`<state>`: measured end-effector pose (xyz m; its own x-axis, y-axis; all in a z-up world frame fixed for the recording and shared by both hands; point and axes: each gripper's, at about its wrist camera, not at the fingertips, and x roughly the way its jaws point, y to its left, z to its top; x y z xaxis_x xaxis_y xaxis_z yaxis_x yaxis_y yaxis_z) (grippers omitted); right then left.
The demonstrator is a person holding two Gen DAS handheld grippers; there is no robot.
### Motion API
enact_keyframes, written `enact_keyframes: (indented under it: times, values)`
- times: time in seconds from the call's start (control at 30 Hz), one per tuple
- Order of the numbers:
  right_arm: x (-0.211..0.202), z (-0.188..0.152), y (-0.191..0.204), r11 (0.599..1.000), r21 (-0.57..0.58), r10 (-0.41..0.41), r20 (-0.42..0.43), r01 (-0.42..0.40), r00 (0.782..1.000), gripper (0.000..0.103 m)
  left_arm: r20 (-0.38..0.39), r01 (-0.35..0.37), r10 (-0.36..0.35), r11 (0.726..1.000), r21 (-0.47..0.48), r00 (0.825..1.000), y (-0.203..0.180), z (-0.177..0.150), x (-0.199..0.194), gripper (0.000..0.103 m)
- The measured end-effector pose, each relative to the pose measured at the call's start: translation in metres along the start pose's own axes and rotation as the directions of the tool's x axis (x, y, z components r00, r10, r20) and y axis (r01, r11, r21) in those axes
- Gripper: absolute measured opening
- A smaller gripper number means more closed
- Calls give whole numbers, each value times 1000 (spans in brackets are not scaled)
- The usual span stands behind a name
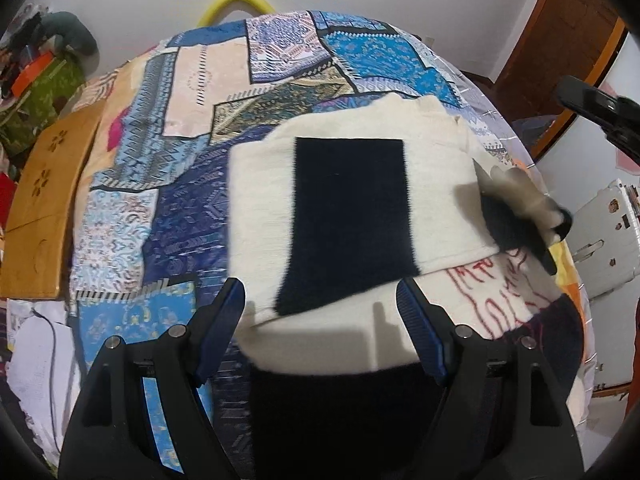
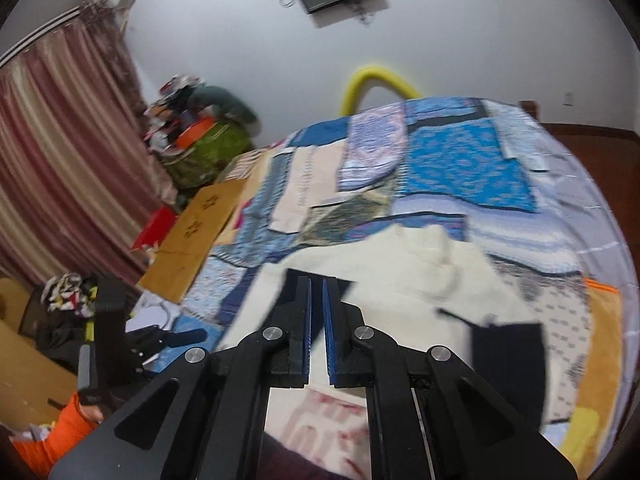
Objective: Fold small clothes
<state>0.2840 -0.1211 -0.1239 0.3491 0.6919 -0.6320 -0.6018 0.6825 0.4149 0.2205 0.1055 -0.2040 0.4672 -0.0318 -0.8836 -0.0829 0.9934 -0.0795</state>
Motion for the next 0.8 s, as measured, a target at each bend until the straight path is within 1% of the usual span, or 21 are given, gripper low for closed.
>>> enact_keyframes:
  times: [0.13, 0.27, 0.33, 0.43, 0.53, 0.57, 0.6, 0.63, 0.67, 0.7, 0.8]
  values:
    - [31, -1, 23, 999, -40, 28, -50, -30, 998, 5, 12, -11, 11, 1000, -20, 1000, 14, -5, -9, 78]
    - [45, -6, 35, 997, -74, 17, -84, -23, 996, 5, 5, -13, 13, 999, -47, 1000, 25, -4, -10, 78]
    - [44, -8, 32, 997, -83, -13, -89, 6, 996, 5, 2, -11, 11, 999, -53, 1000, 26, -3, -8, 78]
    - [33, -9, 15, 996, -67, -58, -83, 52, 995, 6, -1, -1, 1, 999, -54, 1000, 20, 1, -5, 78]
    - [19, -10, -8, 990, -51, -136, -78, 132, 988, 8, -6, 17, -17, 999, -41, 1000, 6, 6, -1, 78]
    - [15, -9, -14, 987, -53, -155, -78, 152, 985, 13, -6, 21, -21, 999, -36, 1000, 2, 7, 0, 78]
    - [7, -11, -24, 983, -50, -183, -76, 179, 980, 21, -8, 29, -29, 999, -26, 1000, -5, 10, 2, 78]
    - [3, -12, -28, 980, -47, -196, -74, 192, 978, 27, -11, 37, -37, 999, -17, 999, -13, 13, 3, 78]
    - [-4, -14, -34, 977, -43, -213, -69, 211, 975, 40, -13, 41, -41, 999, -12, 999, -18, 14, 5, 78]
    - [-13, -16, -42, 971, -37, -237, -58, 235, 970, 48, -18, 50, -50, 999, -1, 999, -28, 17, 8, 78]
    - [-30, -23, -58, 958, -29, -286, -34, 285, 958, 52, -39, 66, -66, 998, 13, 997, -48, 24, 17, 78]
